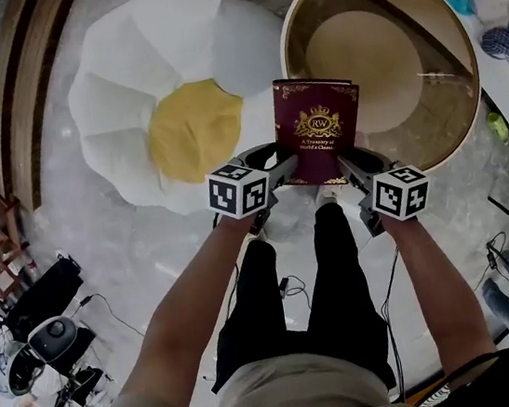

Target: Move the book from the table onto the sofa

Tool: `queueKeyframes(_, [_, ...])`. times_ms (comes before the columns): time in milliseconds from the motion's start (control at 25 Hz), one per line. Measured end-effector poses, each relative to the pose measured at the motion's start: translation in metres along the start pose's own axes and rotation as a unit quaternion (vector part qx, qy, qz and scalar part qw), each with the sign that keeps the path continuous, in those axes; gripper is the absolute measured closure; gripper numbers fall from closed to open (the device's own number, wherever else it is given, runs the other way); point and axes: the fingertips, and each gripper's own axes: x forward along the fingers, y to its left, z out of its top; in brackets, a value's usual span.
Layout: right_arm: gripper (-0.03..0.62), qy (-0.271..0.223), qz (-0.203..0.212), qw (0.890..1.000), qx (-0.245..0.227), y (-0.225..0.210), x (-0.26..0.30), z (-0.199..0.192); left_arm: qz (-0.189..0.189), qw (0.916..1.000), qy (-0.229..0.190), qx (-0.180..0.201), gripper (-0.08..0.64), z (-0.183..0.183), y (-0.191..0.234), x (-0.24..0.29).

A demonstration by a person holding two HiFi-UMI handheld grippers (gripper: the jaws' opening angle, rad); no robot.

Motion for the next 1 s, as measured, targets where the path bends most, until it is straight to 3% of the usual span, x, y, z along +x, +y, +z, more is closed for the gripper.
queueKeyframes(280, [0.448,0.034,0.025,0.999,-0.033,0.074,0.063,-0.026,0.023,0.9985,-0.035,-0.036,0.337,-0.031,0.063,-0.075])
queueKeyframes(520, [0.449,0.068,0.023,0.996,-0.045,0.105,0.107,-0.059,0.028,0.9962,-0.042,-0.071,0.337,-0.071,0.108,-0.106])
queueKeyframes(760, [0.451,0.095,-0.004,0.994,-0.047,0.084,0.149,-0.098,0.006,0.9943,-0.035,-0.100,0.337,-0.115,0.154,-0.079])
queueKeyframes(1000, [0.451,0.106,-0.036,0.992,-0.058,0.043,0.189,-0.109,-0.025,0.9936,-0.022,-0.108,0.337,-0.131,0.198,-0.028])
